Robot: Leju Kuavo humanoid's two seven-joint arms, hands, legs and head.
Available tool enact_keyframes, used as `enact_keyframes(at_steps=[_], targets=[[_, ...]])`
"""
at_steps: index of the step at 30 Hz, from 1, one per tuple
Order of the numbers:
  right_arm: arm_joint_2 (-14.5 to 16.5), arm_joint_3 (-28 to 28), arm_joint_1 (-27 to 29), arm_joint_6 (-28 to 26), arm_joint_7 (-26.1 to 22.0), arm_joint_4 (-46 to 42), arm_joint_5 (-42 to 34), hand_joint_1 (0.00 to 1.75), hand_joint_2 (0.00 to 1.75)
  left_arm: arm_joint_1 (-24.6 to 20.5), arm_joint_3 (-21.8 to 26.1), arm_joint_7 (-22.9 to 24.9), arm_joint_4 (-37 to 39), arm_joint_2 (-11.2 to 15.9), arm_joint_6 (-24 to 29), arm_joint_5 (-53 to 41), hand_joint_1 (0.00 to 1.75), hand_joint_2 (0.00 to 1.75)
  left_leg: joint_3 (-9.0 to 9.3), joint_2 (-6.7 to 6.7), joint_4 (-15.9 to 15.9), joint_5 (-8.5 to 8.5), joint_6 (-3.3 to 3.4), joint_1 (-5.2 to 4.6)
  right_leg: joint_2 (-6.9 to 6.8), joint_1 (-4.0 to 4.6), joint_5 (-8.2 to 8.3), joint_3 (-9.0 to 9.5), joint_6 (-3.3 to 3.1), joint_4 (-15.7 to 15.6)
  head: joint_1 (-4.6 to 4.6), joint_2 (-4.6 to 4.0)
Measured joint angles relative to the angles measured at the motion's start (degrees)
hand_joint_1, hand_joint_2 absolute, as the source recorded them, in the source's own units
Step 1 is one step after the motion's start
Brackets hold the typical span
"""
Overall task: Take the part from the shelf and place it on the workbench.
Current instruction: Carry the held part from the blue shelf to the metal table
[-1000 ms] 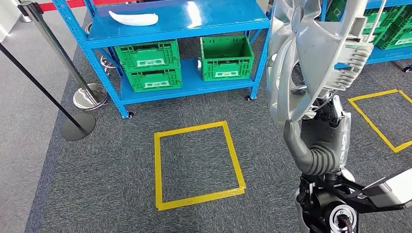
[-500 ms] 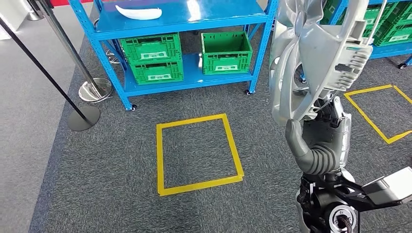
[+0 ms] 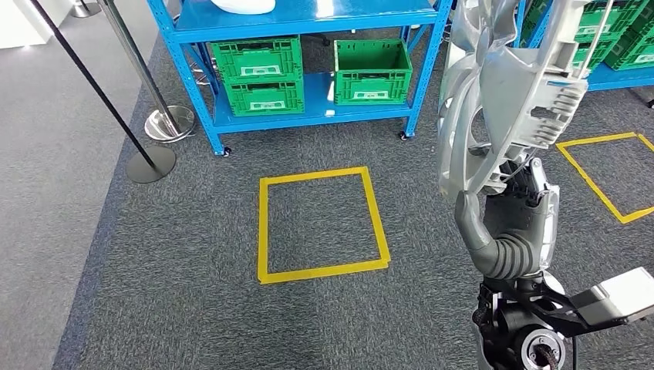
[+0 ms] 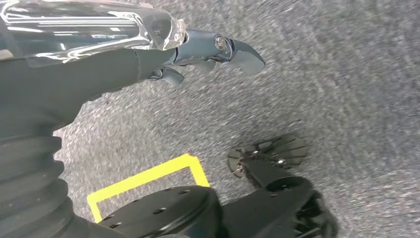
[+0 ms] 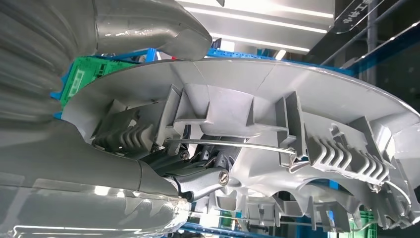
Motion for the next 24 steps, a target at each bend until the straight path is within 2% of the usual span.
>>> enact_keyframes(at_steps=[1, 2, 4, 5, 6, 7, 8, 9, 10, 11, 12, 13, 14, 15, 16, 17, 18, 19, 20, 21, 22, 23, 24], targets=[[0.0, 0.0, 0.1, -0.1, 0.0, 0.0, 0.0, 1.75, 1.75, 0.2, 0.1, 0.0, 0.0, 0.0, 0.0, 0.0, 0.00, 1.75, -0.62, 0.29, 0.9, -0.96, -0.32, 0.05, -0.60, -0.09, 0.34, -0.38, -0.51, 0.0, -0.15, 0.00], [0.1, 0.0, 0.3, -0.2, -0.1, 0.0, 0.0, 1.75, 1.75, 0.4, 0.2, 0.1, 0.0, 0.0, 0.0, 0.0, 0.00, 1.75, -1.50, 0.82, 2.9, -2.80, -0.65, 0.15, -1.27, -0.19, 0.74, -0.75, -0.95, 0.0, -0.26, 0.00], [0.2, -0.2, 0.5, -0.5, -0.3, 0.0, 0.1, 1.75, 1.75, 0.6, 0.3, 0.1, 0.0, 0.0, 0.0, 0.0, 0.00, 1.75, -4.05, 2.07, 9.9, -7.59, -1.26, 0.47, -2.51, -0.10, 1.43, -1.52, -1.38, 0.0, -0.50, 0.00], [0.2, -0.3, 0.6, -0.6, -0.4, 0.0, 0.1, 1.75, 1.75, 0.6, 0.4, 0.1, 0.0, 0.0, 0.0, 0.0, 0.00, 1.75, -5.19, 2.34, 13.5, -9.06, -1.46, 0.64, -3.15, -0.07, 1.73, -1.93, -1.38, 0.0, -0.51, 0.00], [0.2, -0.3, 0.7, -0.6, -0.4, 0.0, 0.1, 1.75, 1.75, 0.6, 0.4, 0.1, 0.0, 0.0, 0.0, 0.0, 0.00, 1.75, -5.59, 2.50, 15.8, -9.40, -1.56, 0.78, -3.77, -0.04, 1.97, -2.28, -1.34, 0.1, -0.52, 0.00], [0.2, -0.4, 0.8, -0.6, -0.4, 0.0, 0.2, 1.75, 1.75, 0.7, 0.4, 0.1, 0.0, 0.0, 0.0, 0.0, 0.00, 1.75, -4.90, 2.63, 15.9, -8.74, -1.59, 0.88, -4.38, -0.02, 2.16, -2.53, -1.27, 0.1, -0.53, 0.01], [0.2, -0.4, 0.9, -0.6, -0.4, -0.1, 0.2, 1.75, 1.75, 0.7, 0.5, 0.1, 0.0, 0.0, 0.0, 0.0, 0.00, 1.75, -2.94, 2.89, 13.6, -7.36, -1.52, 0.93, -4.96, 0.00, 2.30, -2.67, -1.19, 0.1, -0.54, 0.01], [0.2, -0.4, 1.0, -0.7, -0.4, -0.1, 0.3, 1.75, 1.75, 0.8, 0.5, 0.1, 0.0, 0.0, 0.0, 0.0, 0.00, 1.75, -0.10, 3.53, 9.5, -5.88, -1.32, 0.90, -5.52, 0.05, 2.39, -2.63, -1.11, 0.1, -0.54, 0.01], [0.2, -0.5, 1.1, -0.8, -0.4, -0.3, 0.4, 1.75, 1.75, 0.8, 0.5, 0.2, 0.0, 0.0, 0.0, 0.0, 0.00, 1.75, 2.86, 4.66, 5.0, -4.90, -1.07, 0.72, -6.05, 0.17, 2.44, -2.59, -1.00, 0.1, -0.53, 0.01], [0.2, -0.6, 1.2, -0.9, -0.4, -0.5, 0.5, 1.75, 1.75, 0.8, 0.6, 0.1, 0.0, 0.1, 0.0, 0.0, 0.00, 1.75, 5.10, 5.70, 1.4, -4.33, -0.80, 0.48, -6.59, 0.30, 2.54, -2.56, -0.81, 0.1, -0.49, 0.01], [0.2, -0.7, 1.4, -1.0, -0.5, -0.8, 0.6, 1.75, 1.75, 0.8, 0.6, 0.1, 0.0, 0.1, 0.0, 0.0, 0.00, 1.75, 6.29, 6.38, -0.8, -4.20, -0.53, 0.22, -7.15, 0.41, 2.64, -2.55, -0.59, 0.1, -0.46, 0.01], [0.3, -0.8, 1.6, -1.1, -0.5, -1.0, 0.7, 1.75, 1.75, 0.8, 0.7, 0.1, 0.0, 0.1, 0.1, 0.0, 0.00, 1.75, 6.57, 6.56, -1.6, -4.28, -0.33, 0.00, -7.68, 0.49, 2.77, -2.63, -0.33, 0.1, -0.46, 0.00], [0.3, -0.9, 1.7, -1.2, -0.6, -1.2, 0.8, 1.75, 1.75, 0.9, 0.7, 0.1, 0.0, 0.1, 0.1, 0.0, 0.00, 1.75, 6.34, 6.07, -1.8, -4.13, -0.05, -0.03, -8.22, 0.50, 2.90, -2.62, -0.02, 0.1, -0.45, 0.00], [0.3, -1.0, 1.9, -1.2, -0.6, -1.5, 0.8, 1.75, 1.75, 1.1, 0.8, 0.0, 0.1, 0.1, 0.1, 0.0, 0.00, 1.75, 6.20, 5.52, -2.1, -3.89, 0.28, 0.09, -8.04, 0.45, 2.73, -2.70, 0.31, 0.2, -0.49, 0.00], [0.3, -1.1, 2.1, -1.3, -0.7, -1.7, 0.8, 1.75, 1.75, 1.2, 0.9, 0.0, 0.1, 0.1, 0.1, 0.0, 0.00, 1.75, 6.08, 5.04, -2.3, -3.59, 0.64, 0.27, -7.07, 0.39, 2.11, -3.02, 0.64, 0.9, -0.46, 0.00], [0.3, -1.2, 2.4, -1.3, -0.8, -1.9, 0.9, 1.75, 1.75, 1.2, 1.0, 0.0, 0.1, 0.1, 0.1, 0.0, 0.00, 1.75, 5.93, 4.54, -2.5, -3.25, 1.04, 0.47, -5.70, 0.33, 0.81, -3.81, 0.93, 2.7, -0.41, 0.01], [0.3, -1.5, 2.7, -1.4, -0.9, -2.1, 0.9, 1.75, 1.75, 1.2, 1.1, -0.1, 0.1, 0.1, 0.1, 0.0, 0.00, 1.75, 5.75, 4.04, -2.6, -2.97, 1.33, 0.59, -4.09, 0.25, -1.11, -5.22, 1.16, 5.9, -0.39, 0.01], [0.3, -1.7, 3.0, -1.5, -0.9, -2.3, 0.9, 1.75, 1.75, 1.2, 1.2, -0.1, 0.1, 0.1, 0.1, 0.0, 0.00, 1.75, 5.44, 3.44, -2.5, -2.77, 1.53, 0.59, -3.04, 0.23, -3.20, -7.03, 1.29, 10.1, -0.36, 0.01], [0.2, -2.0, 3.3, -1.6, -1.0, -2.4, 0.9, 1.75, 1.75, 1.3, 1.3, -0.1, 0.1, 0.0, 0.1, 0.0, 0.00, 1.75, 5.15, 2.80, -2.4, -2.61, 1.64, 0.56, -2.62, 0.23, -4.87, -8.81, 1.38, 14.2, -0.37, 0.00], [0.2, -2.2, 3.7, -1.6, -1.1, -2.6, 0.9, 1.75, 1.75, 1.4, 1.3, -0.1, 0.1, 0.0, 0.1, 0.0, 0.00, 1.75, 4.89, 2.11, -2.2, -2.51, 1.67, 0.54, -2.47, 0.23, -5.60, -9.97, 1.42, 17.0, -0.38, 0.00], [0.2, -2.3, 4.1, -1.7, -1.1, -2.7, 1.0, 1.75, 1.75, 1.4, 1.3, -0.1, 0.1, 0.0, 0.1, 0.0, 0.00, 1.75, 4.68, 1.39, -2.0, -2.45, 1.66, 0.55, -2.40, 0.20, -5.20, -10.11, 1.41, 17.5, -0.38, 0.00], [0.3, -2.4, 4.5, -1.9, -1.1, -2.9, 1.1, 1.75, 1.75, 1.5, 1.4, -0.1, 0.1, 0.0, 0.1, 0.0, 0.00, 1.75, 4.53, 0.65, -1.7, -2.43, 1.62, 0.57, -2.24, 0.14, -3.75, -9.07, 1.35, 15.6, -0.38, 0.00], [0.3, -2.5, 4.9, -2.0, -1.2, -3.1, 1.1, 1.75, 1.75, 1.5, 1.4, -0.1, 0.1, -0.1, 0.1, 0.0, 0.00, 1.75, 4.38, -0.12, -1.4, -2.47, 1.52, 0.61, -1.64, 0.01, -1.67, -7.15, 1.27, 11.8, -0.37, 0.01]])
